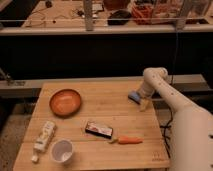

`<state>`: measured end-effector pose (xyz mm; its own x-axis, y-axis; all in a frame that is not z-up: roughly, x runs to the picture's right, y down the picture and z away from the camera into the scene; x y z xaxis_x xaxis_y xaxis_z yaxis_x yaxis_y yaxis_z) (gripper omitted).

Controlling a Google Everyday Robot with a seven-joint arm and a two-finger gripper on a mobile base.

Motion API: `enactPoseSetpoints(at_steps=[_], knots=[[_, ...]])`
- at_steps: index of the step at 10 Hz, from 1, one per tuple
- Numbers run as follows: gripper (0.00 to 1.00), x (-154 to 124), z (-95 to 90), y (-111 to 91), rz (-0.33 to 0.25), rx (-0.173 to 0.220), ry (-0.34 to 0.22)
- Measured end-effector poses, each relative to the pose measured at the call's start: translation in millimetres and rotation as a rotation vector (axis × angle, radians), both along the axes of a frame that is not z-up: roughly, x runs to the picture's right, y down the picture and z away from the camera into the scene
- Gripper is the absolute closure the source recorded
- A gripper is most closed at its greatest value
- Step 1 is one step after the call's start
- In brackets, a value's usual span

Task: Place the white sponge in the ceramic bowl

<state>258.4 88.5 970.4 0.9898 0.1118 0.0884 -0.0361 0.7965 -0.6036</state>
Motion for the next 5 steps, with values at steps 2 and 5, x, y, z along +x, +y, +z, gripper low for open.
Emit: enactPoseSetpoints(at_steps=[2,5], knots=[[0.2,0.0,0.7,3.1,0.0,-0.009,0.001],[0.38,1.0,0.1,2.9,0.0,-0.008,0.002]])
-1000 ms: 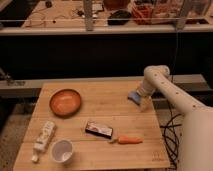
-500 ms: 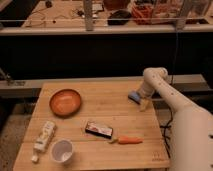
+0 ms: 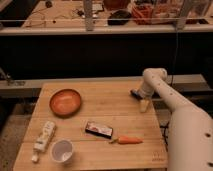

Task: Place the white sponge in the ceramic bowl

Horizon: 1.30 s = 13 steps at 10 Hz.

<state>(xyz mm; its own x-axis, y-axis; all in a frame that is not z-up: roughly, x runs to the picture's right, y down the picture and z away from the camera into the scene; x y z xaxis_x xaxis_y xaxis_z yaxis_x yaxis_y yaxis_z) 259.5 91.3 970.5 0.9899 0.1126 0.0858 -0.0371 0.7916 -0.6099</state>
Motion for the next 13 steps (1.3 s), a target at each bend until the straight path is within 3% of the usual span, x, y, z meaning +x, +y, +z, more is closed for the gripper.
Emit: enactPoseSetpoints(at_steps=[4,8,13], knots=[[0.78,3,-6.0,-5,0.002,0.003,0.003],[0.92,2,-10.9,-8,-0.003,0.0,0.0],[1.0,2,-10.8,-7,0.0,0.0,-0.005]])
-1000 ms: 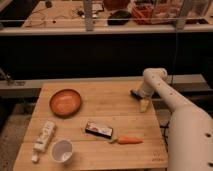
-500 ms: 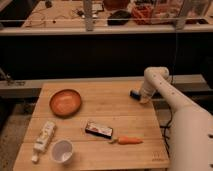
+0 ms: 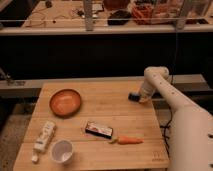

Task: Place the white sponge in the ceramic bowl

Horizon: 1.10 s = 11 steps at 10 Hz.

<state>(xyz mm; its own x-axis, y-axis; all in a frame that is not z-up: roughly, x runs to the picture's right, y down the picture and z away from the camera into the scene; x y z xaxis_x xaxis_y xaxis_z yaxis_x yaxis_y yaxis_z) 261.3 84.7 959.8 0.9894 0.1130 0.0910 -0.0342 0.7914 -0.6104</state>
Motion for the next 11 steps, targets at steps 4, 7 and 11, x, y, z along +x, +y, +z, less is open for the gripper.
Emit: enactPoseSetpoints(at_steps=[4,7,11], knots=[[1.0,-9,-7.3,-11,-0.027,0.016,0.014],[1.0,-23,-12.1,-20,-0.043,0.029,0.011],[1.0,-28,-18.4,-32,-0.072,0.054,0.019]])
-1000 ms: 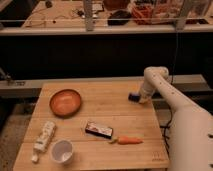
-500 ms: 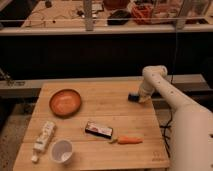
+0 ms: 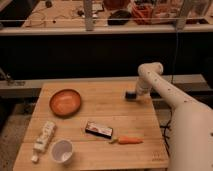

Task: Place the white sponge in the ceramic bowl

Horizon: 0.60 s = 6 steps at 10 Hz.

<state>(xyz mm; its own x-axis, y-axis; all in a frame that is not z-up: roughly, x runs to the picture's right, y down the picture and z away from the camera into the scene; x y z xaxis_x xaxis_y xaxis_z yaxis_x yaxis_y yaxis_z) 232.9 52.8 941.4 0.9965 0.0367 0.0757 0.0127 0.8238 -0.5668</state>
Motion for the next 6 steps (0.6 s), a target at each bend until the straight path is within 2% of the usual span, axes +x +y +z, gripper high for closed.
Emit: enactPoseSetpoints(at_steps=[3,6], knots=[[1.0,-31,-11.4,-17,-0.044,0.029,-0.014],[1.0,-40,-20.2,-30,-0.082,0.05,-0.016]])
